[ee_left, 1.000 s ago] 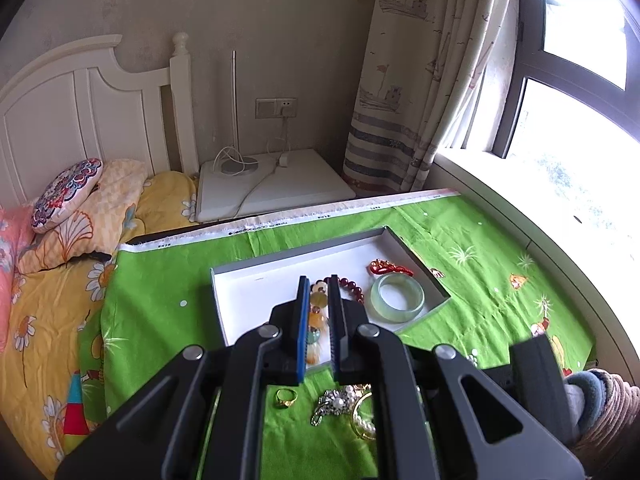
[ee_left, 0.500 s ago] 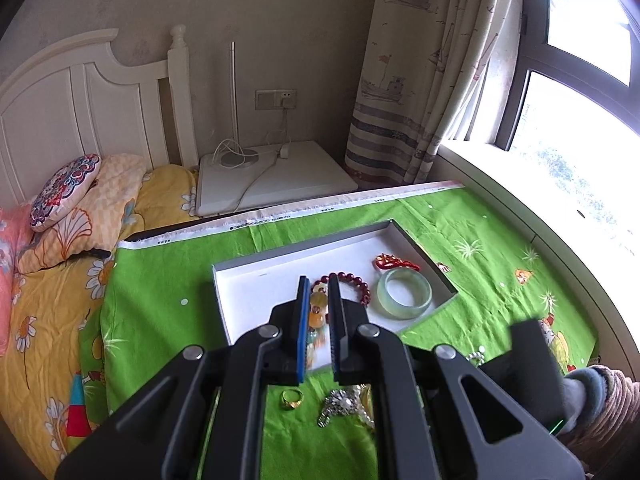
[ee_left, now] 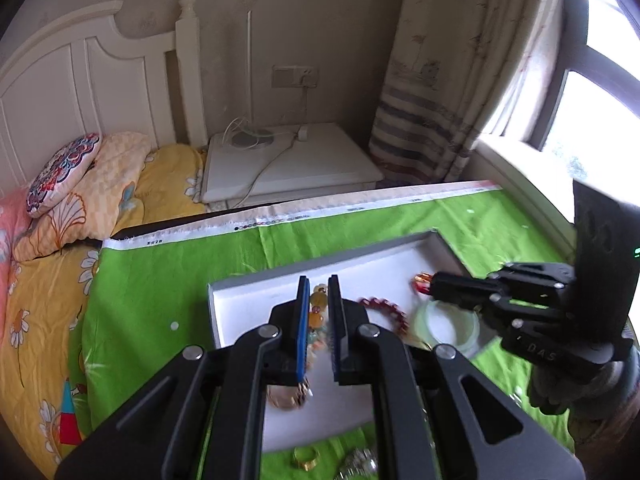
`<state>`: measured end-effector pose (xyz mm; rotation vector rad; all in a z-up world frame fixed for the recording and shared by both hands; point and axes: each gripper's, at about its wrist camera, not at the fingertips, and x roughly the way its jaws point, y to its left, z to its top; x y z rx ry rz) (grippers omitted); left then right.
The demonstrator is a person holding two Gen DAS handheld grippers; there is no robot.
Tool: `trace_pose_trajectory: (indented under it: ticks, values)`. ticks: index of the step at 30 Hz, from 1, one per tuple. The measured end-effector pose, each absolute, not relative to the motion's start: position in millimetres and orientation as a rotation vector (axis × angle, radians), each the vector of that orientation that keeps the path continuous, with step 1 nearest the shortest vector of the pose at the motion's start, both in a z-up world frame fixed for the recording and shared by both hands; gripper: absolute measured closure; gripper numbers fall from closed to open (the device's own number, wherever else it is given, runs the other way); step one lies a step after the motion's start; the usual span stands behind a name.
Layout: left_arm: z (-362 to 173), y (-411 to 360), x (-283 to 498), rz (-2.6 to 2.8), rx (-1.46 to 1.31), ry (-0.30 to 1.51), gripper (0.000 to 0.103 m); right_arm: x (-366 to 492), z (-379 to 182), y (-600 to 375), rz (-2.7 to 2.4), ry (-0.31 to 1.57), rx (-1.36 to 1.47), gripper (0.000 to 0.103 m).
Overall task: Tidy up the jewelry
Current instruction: 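Carry the bead bracelet into the box with the left tool while the right carries the gold bangle there, then grasp the pearl necklace with green pendant with the right tool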
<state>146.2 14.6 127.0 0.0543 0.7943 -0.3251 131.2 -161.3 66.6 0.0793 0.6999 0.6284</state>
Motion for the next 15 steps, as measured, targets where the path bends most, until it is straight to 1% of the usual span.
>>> trace_pose_trajectory:
  ticks: [3, 6, 7, 8, 9, 11, 13, 14, 15]
  values:
    - [109, 10, 169, -0.3, 0.063, 0.849, 0.094, 152, 60, -173, 0.601, 0.743, 0.142, 0.092]
    - [97, 11, 178, -0.27, 0.055, 0.86, 0.093, 159, 56, -170, 0.587, 0.778, 0.135, 0.085]
    - [96, 12, 180, -0.266, 0.047, 0.862, 0.09, 158, 55, -173, 0.584, 0.775, 0.136, 0.064]
    - [94, 15, 181, -0.253, 0.041, 0.862, 0.076, 157, 54, -174, 0.582, 0.771, 0.139, 0.027]
    - [94, 17, 181, -0.241, 0.04, 0.858, 0.054, 154, 52, -175, 0.577, 0.762, 0.141, 0.017]
    - [93, 23, 178, -0.22, 0.029, 0.837, 0.038, 145, 51, -178, 0.583, 0.744, 0.147, 0.017]
    - [91, 28, 170, -0.204, 0.024, 0.831, 0.03, 135, 51, -178, 0.594, 0.745, 0.142, 0.017]
    - [90, 31, 164, -0.186, 0.025, 0.823, 0.017, 127, 52, -178, 0.599, 0.738, 0.137, 0.017]
    - [91, 34, 153, -0.147, 0.04, 0.795, 0.009, 122, 53, -178, 0.602, 0.737, 0.133, 0.017]
